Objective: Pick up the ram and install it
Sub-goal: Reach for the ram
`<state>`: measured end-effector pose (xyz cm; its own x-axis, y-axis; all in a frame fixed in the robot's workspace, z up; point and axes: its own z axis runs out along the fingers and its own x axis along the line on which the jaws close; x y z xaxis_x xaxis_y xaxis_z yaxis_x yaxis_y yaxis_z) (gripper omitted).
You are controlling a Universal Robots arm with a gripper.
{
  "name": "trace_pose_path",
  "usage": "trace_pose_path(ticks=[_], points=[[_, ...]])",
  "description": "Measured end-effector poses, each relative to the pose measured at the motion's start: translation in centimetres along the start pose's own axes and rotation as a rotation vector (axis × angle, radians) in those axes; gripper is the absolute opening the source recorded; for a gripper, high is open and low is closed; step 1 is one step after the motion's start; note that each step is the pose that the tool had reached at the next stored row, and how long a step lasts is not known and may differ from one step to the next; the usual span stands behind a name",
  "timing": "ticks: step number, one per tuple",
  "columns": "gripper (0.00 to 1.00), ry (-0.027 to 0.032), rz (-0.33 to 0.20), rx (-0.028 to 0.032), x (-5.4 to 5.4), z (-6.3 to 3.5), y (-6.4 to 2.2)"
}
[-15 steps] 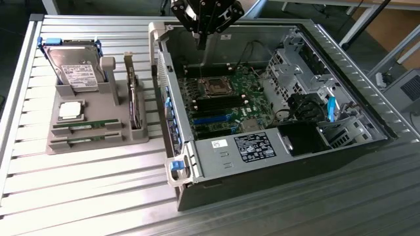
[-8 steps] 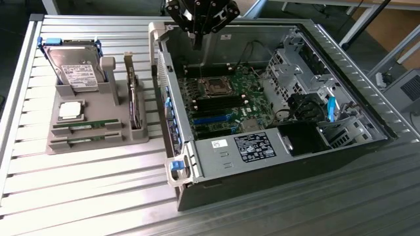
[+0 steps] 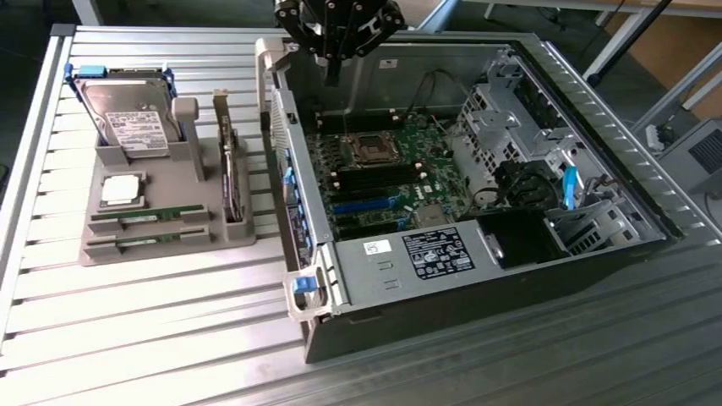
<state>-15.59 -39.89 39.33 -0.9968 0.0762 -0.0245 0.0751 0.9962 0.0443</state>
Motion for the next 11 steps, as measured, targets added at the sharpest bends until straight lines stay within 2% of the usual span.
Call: trace_pose_path(ticks=[11], points=[[0.09, 0.0, 0.0, -0.0001, 1.2, -0.03, -0.09]])
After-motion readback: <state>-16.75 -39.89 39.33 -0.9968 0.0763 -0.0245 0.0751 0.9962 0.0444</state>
